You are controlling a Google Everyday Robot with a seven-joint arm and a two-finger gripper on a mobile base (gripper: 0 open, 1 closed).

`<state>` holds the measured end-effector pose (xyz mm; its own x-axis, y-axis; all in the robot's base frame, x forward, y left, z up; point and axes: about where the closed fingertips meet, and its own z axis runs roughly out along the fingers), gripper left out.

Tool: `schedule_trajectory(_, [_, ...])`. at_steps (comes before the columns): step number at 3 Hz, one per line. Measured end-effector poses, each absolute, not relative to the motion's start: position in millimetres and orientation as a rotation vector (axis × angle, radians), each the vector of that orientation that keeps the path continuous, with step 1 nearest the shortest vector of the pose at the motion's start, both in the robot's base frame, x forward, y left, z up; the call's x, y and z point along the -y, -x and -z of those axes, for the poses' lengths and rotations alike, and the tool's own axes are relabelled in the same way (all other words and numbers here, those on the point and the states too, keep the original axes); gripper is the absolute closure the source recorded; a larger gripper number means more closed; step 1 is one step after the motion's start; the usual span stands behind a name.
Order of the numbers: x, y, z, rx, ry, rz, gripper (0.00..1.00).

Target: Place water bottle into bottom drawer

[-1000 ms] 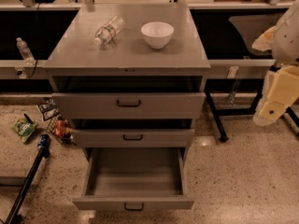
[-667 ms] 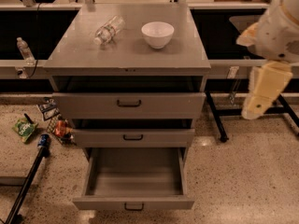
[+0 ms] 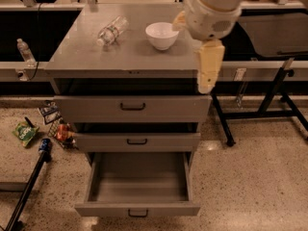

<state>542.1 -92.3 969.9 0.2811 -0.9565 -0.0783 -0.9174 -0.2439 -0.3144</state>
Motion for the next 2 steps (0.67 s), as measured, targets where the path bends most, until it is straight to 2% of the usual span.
schedule_trajectory(2, [79.4, -548.4, -972.6, -1.659, 2.277, 0.192, 0.0])
